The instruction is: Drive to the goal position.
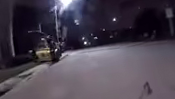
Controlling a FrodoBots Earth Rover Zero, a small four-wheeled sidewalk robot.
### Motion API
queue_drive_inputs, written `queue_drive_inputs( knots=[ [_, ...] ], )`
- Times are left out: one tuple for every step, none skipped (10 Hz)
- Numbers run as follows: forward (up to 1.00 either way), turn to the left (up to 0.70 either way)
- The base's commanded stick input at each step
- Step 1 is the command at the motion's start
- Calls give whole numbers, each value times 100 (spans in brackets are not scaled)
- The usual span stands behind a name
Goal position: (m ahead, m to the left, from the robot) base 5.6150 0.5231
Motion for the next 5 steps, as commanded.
queue_drive_inputs(
  knots=[
    [50, 0],
    [50, 0],
    [50, 0],
    [50, 0],
    [50, 0]
  ],
)
